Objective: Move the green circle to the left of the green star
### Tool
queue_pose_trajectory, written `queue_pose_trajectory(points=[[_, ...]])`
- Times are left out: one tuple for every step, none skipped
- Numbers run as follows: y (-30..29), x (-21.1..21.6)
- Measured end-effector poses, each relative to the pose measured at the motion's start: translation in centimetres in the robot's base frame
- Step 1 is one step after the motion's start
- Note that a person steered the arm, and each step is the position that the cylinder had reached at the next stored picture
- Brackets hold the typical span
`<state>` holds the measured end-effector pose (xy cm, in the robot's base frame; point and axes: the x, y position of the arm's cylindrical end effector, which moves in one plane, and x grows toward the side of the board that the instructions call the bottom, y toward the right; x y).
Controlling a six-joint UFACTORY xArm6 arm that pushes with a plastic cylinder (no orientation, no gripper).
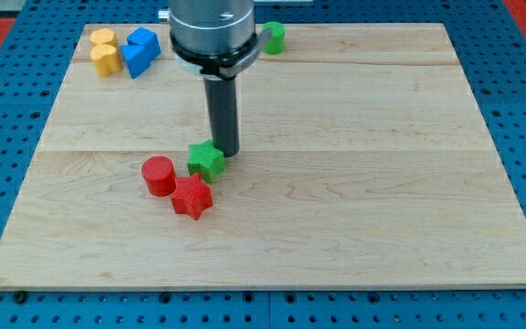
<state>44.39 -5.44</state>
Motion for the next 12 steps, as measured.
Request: queue_pose_trajectory(points=[[6.6, -6.0], [12.3, -12.8], [15.4, -19.6], [11.6, -23.0], [7.4, -23.8], [4.5, -20.8], [0.6, -19.1], [-1.2, -20.4], [-3.0, -19.0], [-5.4, -17.9], [-5.7, -15.1], [-5.9, -11.5]])
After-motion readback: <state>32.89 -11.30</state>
